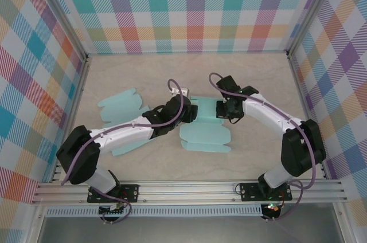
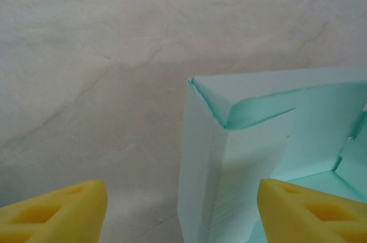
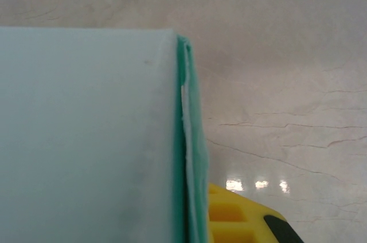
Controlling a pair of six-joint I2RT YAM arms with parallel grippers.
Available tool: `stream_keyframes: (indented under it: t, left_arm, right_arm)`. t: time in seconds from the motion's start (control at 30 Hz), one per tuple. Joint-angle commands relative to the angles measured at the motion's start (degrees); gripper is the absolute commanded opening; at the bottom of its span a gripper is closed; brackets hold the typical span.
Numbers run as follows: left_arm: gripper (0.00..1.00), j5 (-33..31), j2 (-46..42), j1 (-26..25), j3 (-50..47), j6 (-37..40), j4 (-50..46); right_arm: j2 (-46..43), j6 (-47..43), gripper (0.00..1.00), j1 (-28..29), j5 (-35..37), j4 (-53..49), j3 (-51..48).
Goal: Fold the paper box
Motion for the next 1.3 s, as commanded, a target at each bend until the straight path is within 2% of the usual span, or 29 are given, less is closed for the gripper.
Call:
stream_keyframes:
  t: [0.0, 0.1, 0.23, 0.37, 0.5, 0.8, 1.03, 1.17, 1.27]
  left_arm:
    - [0.65, -2.5, 1.3, -0.1, 0.9, -1.9, -4.1]
    - [0.60, -3.7, 2.2, -0.1, 0.7, -2.4, -5.1]
    - [0.45, -5.5, 3.3, -0.1, 0.6, -2.6, -5.2]
    - [0.44, -6.6, 5.1, -0.1, 1.0, -2.4, -5.4]
    - [0.45, -5.2, 6.8, -0.1, 1.1, -2.6, -5.1]
    - [0.43, -4.6, 11.8, -0.1, 3.3, -2.9, -7.4]
    - [0.13, -9.2, 16.6, -0.1, 7.3, -4.0, -14.4]
    - [0.02, -11.7, 19.1, 0.0, 10.2, -3.4, -18.3]
    - [0.01, -12.5, 20.5, 0.0, 11.9, -2.1, -21.0]
  right_arm:
    - [2.0, -0.5, 0.00, -0.1, -3.1, -3.1, 1.9]
    - [3.5, -0.4, 0.00, -0.1, -4.7, -3.6, 2.4]
    - [5.6, -0.2, 0.00, -0.1, -7.2, -4.1, 3.2]
    - [7.4, -0.2, 0.00, -0.1, -9.7, -4.8, 3.6]
    - [8.5, 0.1, 0.00, -0.1, -11.7, -4.6, 3.5]
    - [12.4, 0.4, 0.00, 0.0, -12.7, -4.4, 4.8]
    - [15.5, 0.0, 0.04, 0.0, -13.7, -4.6, 6.3]
    - [16.3, -0.7, 0.13, -0.1, -15.6, -4.9, 7.6]
    - [15.8, -1.2, 0.21, -0.7, -16.7, -5.3, 9.0]
